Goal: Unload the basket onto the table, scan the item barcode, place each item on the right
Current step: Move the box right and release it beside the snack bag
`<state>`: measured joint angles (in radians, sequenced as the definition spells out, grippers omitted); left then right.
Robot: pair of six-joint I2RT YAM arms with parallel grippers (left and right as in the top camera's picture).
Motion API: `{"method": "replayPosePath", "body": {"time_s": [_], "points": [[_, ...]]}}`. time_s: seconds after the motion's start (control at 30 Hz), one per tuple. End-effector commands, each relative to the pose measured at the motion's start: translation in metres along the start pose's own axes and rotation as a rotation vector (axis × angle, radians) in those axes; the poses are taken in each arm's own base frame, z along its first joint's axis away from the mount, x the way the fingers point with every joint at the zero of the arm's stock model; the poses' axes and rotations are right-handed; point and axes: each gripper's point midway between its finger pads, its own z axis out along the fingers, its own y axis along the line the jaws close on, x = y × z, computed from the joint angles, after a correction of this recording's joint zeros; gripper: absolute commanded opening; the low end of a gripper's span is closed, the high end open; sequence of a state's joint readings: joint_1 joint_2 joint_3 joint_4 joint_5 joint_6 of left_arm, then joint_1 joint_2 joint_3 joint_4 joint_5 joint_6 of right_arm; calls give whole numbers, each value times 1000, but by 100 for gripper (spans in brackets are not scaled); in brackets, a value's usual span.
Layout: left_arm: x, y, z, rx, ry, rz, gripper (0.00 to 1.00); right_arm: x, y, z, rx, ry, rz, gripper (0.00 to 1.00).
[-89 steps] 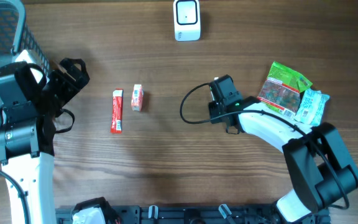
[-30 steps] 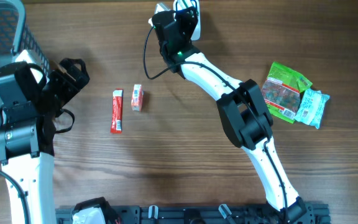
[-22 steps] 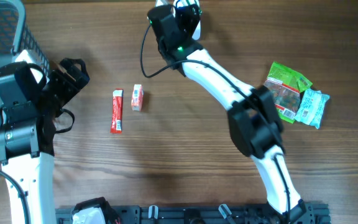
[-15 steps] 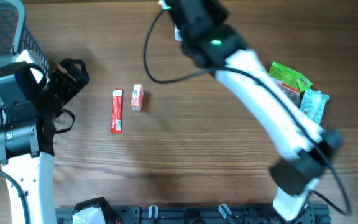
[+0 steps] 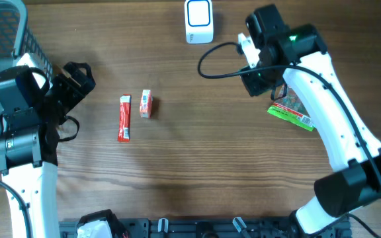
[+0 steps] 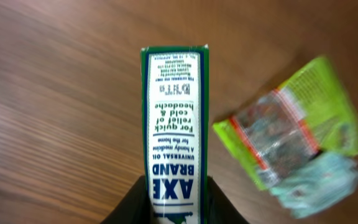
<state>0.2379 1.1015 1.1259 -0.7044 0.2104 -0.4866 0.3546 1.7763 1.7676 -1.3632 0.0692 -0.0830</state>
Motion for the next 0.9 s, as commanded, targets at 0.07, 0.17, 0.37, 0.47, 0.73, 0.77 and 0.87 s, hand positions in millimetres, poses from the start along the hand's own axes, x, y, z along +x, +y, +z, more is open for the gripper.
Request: {"method": "replayPosePath", "body": {"time_s": [0.07, 0.17, 0.37, 0.47, 0.73, 0.77, 0.87], "points": [[-2, 1, -1, 0, -8, 9, 100, 34, -13, 76, -23, 117, 106, 15], [-2, 1, -1, 0, -8, 9, 100, 46, -36, 91, 81, 137, 172, 15], [-2, 1, -1, 0, -8, 9, 100, 48, -82, 93, 247, 101, 363, 15], [-2, 1, -1, 0, -8, 9, 100, 52, -90, 93, 251, 103, 404, 15], [-2, 1, -1, 0, -8, 9, 100, 59, -100, 94, 277, 118, 422, 28], [-2, 1, -1, 0, -8, 9, 100, 59, -103, 93, 298, 117, 429, 28], [-2, 1, -1, 0, -8, 9, 100, 63, -117, 89, 369, 108, 511, 28]]}}
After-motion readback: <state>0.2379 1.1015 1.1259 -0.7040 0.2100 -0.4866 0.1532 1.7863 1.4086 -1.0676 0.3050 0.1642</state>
